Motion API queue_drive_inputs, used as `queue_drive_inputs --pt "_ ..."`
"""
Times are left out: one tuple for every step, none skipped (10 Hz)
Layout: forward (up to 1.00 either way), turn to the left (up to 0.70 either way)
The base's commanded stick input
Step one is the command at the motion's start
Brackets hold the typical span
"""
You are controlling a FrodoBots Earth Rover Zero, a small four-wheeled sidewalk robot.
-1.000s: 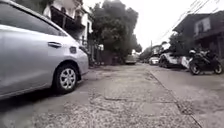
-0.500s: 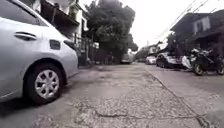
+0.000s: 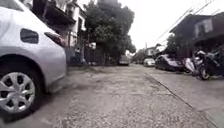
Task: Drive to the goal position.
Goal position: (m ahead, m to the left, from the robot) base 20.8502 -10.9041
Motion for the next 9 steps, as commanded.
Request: queue_drive_inputs --pt "1.0 -0.27" --pt "1.0 -0.24" --pt "1.0 -0.06" --pt "1.0 0.0" --pt "1.0 0.0" --pt "1.0 0.0" --pt "1.0 0.0" --pt "1.0 0.0" --pt "1.0 0.0"
